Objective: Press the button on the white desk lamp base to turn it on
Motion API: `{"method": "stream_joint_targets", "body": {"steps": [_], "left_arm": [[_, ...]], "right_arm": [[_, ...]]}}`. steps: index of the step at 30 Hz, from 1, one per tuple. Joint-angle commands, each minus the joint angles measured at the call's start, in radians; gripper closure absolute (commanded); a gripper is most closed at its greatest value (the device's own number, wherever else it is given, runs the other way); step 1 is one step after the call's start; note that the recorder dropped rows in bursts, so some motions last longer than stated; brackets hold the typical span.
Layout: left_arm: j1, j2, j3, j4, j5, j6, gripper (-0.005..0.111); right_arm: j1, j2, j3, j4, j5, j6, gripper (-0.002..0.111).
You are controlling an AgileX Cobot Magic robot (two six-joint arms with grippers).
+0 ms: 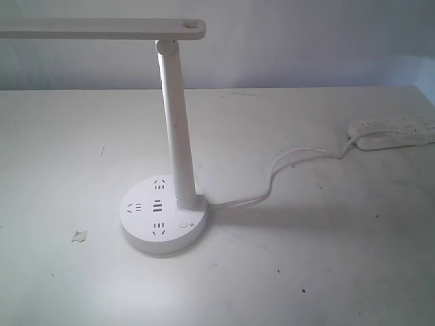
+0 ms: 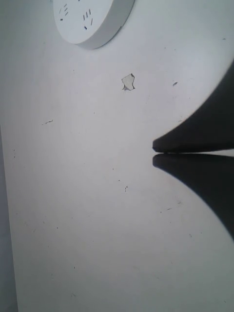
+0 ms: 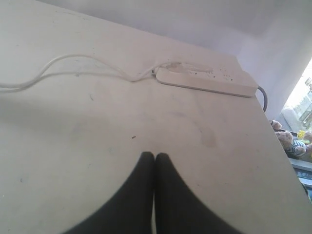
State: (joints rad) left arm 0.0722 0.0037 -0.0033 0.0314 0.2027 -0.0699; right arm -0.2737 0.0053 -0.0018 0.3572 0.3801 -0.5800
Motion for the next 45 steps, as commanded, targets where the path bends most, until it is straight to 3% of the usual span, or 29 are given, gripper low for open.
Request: {"method": "stream_joint_targets", "body": {"steps": [1, 15, 26, 45], "left_arm": [[-0.005, -0.004, 0.003, 0.0, -0.002, 0.0, 0.107], [-0.005, -0.004, 0.003, 0.0, -0.002, 0.0, 0.107], [-0.005, -0.004, 0.003, 0.0, -0.002, 0.0, 0.107], [-0.005, -0.004, 0.003, 0.0, -0.002, 0.0, 0.107]], "right_arm": [[-0.007, -0.005, 0.002, -0.008, -0.033, 0.001, 0.108], [-0.007, -0.005, 0.002, -0.065, -0.063, 0.031, 0.108], [-0.007, -0.005, 0.002, -0.34, -0.03, 0.539, 0.108], [-0.007, -0.005, 0.002, -0.343, -0.034, 0.539, 0.108]]}}
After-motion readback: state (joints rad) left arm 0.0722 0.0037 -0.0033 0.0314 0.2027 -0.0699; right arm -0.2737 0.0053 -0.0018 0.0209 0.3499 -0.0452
